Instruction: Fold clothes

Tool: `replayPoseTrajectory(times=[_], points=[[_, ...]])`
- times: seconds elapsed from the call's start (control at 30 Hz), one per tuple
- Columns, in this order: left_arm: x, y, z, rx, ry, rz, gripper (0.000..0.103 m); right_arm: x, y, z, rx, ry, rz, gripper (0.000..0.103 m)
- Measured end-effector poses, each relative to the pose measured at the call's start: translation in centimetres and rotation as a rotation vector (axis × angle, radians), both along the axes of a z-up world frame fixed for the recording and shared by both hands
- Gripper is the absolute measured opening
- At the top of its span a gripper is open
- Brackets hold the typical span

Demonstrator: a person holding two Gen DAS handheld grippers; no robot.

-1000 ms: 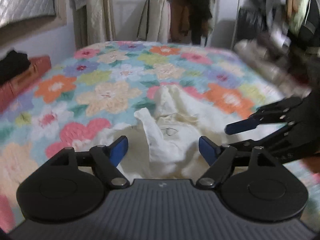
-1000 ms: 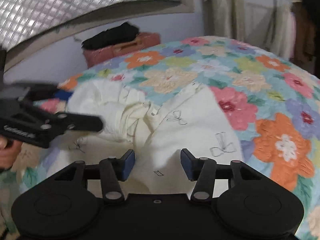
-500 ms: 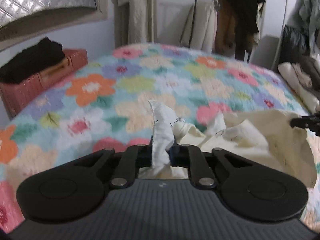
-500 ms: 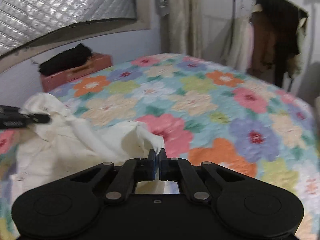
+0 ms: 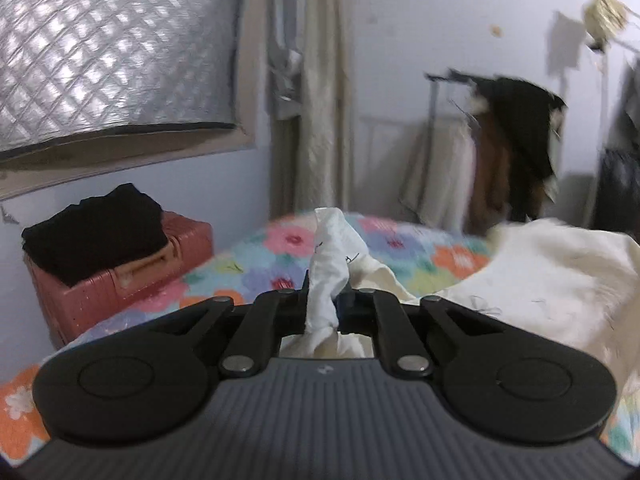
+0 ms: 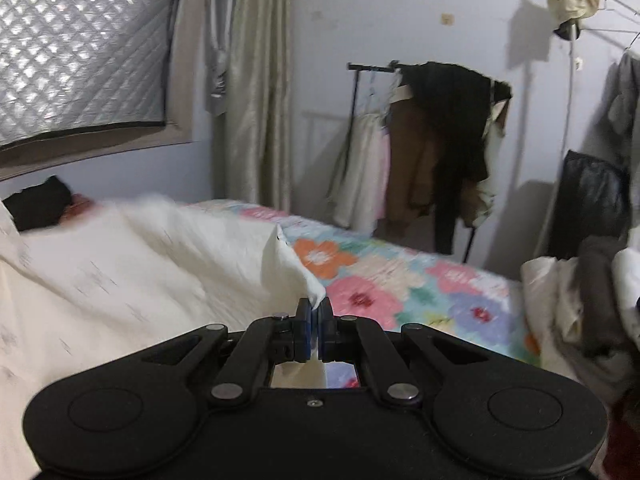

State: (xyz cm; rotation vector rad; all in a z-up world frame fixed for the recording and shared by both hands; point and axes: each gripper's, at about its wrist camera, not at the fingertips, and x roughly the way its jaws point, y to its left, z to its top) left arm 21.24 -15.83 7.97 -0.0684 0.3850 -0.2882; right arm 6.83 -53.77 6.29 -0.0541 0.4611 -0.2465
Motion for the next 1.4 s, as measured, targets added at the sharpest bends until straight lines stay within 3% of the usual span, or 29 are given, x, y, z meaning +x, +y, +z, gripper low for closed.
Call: replayPoseTrajectory(times=[0.03, 0.07, 0.13, 0.2, 0.23, 0.33, 0.4, 0.43, 0.6, 0.8, 0.93, 1.0, 1.03, 1.07, 1.1, 1.13, 1.23, 1.3, 1.4], points=[[1.3, -0.2, -0.6, -0.010, 0.062, -0.018, 0.069, 0.4, 0.0, -0.9, 0.001, 0.022, -0.008, 0.003], [2.1, -0.3, -1.3, -0.004, 0.141, -0.029, 0.086, 0.8, 0.1, -1.8, 0.001, 0.043, -0.016, 0.005], [1.8, -0.2, -3.3, 0.027, 0.251, -0.014, 0.086, 1.7, 0.2, -3.6, 0.003, 0.086, -0.032, 0.020], [0.1, 0.4, -5.2, 0.040, 0.289, -0.050, 0.086, 2.5, 0.3, -5.5, 0.004, 0.129, -0.048, 0.038], [-1.1, 1.0, -6.1, 0.017, 0.316, -0.058, 0.086, 3.0, 0.3, -6.4, 0.005, 0.151, -0.056, 0.039], [-4.6, 3.1, -8.8, -0.060, 0.399, -0.076, 0.082, 1.6, 1.0, -8.9, 0.088, 0.191, -0.063, 0.039], [-6.4, 4.5, -10.4, -0.114, 0.457, -0.072, 0.071, 0.2, 1.4, -9.6, 0.180, 0.205, -0.055, 0.039], [-7.0, 5.3, -11.1, -0.142, 0.488, -0.060, 0.065, -0.7, 1.9, -9.8, 0.230, 0.202, -0.035, 0.039], [-9.7, 7.7, -12.4, -0.254, 0.546, -0.043, 0.052, -5.6, 6.0, -10.4, 0.399, 0.182, 0.135, 0.041], [-11.4, 7.7, -13.4, -0.347, 0.574, -0.129, 0.054, -8.2, 11.0, -12.4, 0.476, 0.210, 0.304, 0.054], [-10.3, 6.1, -15.0, -0.287, 0.615, -0.175, 0.072, -8.6, 12.7, -14.6, 0.498, 0.280, 0.303, 0.060], [-9.5, 5.1, -16.7, -0.233, 0.655, -0.164, 0.072, -8.5, 13.4, -15.8, 0.508, 0.316, 0.322, 0.060], [-9.1, 4.6, -17.3, -0.193, 0.656, -0.158, 0.065, -8.2, 13.8, -16.5, 0.510, 0.339, 0.347, 0.055], [-8.7, 4.1, -17.9, -0.152, 0.653, -0.151, 0.033, -7.7, 14.3, -17.0, 0.494, 0.362, 0.375, 0.046], [-8.6, 4.0, -17.9, -0.116, 0.633, -0.128, 0.017, -7.2, 14.8, -17.3, 0.465, 0.372, 0.384, 0.025], [-8.7, 4.1, -17.4, -0.101, 0.613, -0.135, 0.005, -6.8, 15.0, -17.2, 0.443, 0.369, 0.384, 0.013], [-9.9, 5.8, -14.5, -0.164, 0.506, -0.152, 0.005, -6.1, 15.0, -14.8, 0.403, 0.291, 0.371, 0.005], [-11.1, 6.8, -12.2, -0.156, 0.436, -0.136, 0.005, -6.0, 14.6, -12.4, 0.378, 0.226, 0.356, 0.005], [-12.2, 8.0, -10.7, -0.180, 0.426, -0.148, 0.005, -6.6, 14.0, -8.6, 0.334, 0.134, 0.329, 0.005]])
